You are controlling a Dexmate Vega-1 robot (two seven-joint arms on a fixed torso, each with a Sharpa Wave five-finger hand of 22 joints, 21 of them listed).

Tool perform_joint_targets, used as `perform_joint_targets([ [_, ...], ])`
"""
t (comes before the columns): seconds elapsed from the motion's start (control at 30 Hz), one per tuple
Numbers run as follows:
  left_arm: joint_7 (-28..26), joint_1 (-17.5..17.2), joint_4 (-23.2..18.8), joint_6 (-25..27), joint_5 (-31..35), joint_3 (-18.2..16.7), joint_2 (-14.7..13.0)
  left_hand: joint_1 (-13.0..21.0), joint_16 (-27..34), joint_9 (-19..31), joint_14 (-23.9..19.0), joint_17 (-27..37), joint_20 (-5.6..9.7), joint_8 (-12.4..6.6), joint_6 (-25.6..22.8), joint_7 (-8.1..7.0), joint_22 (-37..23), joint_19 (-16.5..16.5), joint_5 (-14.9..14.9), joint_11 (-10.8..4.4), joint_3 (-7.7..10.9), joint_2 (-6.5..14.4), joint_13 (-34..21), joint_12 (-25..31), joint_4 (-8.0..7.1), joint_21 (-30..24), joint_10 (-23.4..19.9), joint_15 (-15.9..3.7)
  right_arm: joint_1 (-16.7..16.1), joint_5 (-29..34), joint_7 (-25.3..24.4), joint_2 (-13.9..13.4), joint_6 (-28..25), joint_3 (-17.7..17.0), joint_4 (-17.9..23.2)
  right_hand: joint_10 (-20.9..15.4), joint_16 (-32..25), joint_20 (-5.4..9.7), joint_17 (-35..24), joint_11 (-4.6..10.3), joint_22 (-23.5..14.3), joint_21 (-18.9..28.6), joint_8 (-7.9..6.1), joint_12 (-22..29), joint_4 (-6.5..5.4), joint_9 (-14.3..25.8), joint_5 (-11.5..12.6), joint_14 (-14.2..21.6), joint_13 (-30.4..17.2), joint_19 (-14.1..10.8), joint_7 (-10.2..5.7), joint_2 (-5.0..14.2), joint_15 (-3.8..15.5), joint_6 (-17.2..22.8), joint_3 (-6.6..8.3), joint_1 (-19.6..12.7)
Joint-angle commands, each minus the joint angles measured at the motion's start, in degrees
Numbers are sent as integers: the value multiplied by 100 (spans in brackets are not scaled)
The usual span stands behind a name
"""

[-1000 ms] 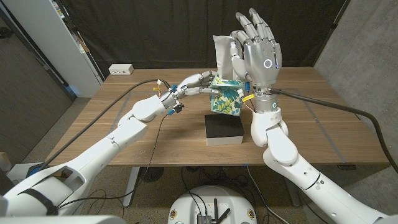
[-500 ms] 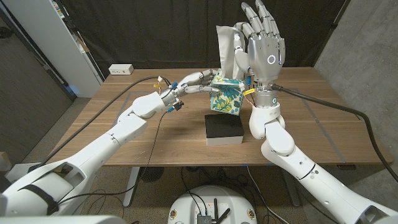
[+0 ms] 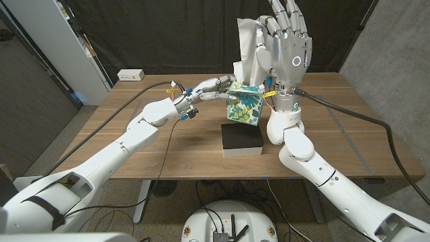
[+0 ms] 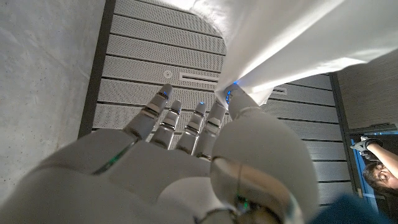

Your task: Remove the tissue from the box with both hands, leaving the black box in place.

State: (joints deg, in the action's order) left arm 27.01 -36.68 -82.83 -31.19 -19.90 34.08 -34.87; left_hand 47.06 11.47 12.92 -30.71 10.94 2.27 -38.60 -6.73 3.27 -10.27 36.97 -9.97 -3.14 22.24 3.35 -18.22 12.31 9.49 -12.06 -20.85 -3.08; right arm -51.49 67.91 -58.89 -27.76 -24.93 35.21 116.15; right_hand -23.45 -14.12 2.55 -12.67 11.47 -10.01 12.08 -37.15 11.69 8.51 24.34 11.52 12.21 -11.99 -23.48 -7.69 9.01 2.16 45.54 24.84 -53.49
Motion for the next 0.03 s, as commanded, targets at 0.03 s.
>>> perform_joint_targets([
  [0.03, 169, 71, 98, -33, -95, 39, 40, -17, -6, 4, -7, 13, 456, -22, -12, -30, -22, 174, -19, 2, 44, 12, -33, 1, 0, -30, -17, -882, -225, 215, -511, 922, 643, -610, -388, -48, -2, 756, -22, -18, -12, -7, -68, -11, 3, 7, 28, 61, -12, -43, -35, 34, 1092, 59, -45, -32],
])
